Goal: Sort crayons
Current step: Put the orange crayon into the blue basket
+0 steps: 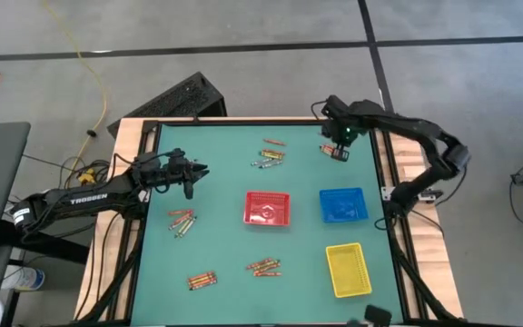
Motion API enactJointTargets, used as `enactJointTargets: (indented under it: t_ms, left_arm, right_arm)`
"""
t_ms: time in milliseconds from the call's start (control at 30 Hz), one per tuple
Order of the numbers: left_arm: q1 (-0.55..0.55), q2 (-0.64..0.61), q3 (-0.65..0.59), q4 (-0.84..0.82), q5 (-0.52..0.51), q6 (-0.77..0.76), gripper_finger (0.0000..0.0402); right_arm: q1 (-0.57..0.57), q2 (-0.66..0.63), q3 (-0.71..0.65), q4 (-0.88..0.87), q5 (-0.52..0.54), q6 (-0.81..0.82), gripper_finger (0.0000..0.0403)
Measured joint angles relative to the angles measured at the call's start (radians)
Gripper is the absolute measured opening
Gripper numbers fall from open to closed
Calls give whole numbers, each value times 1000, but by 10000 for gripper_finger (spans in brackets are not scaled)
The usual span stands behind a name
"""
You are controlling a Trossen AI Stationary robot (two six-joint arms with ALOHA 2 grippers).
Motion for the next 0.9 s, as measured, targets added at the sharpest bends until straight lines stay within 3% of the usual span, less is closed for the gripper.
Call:
enactJointTargets:
  t_ms: [267,467,633,900]
  left_arm:
    - [0,0,0,-13,16,1,83]
    - [0,0,0,-33,38,39,83]
    - [0,0,0,-37,38,92,83]
    - [0,0,0,-37,25,162,83]
  right_arm:
    - [327,-133,0,-148,-1,342,0]
    - [642,-149,0,-261,0,621,0]
    - [870,-150,-13,-258,-1,791,0]
    - [1018,-150,-150,-228,0,962,0]
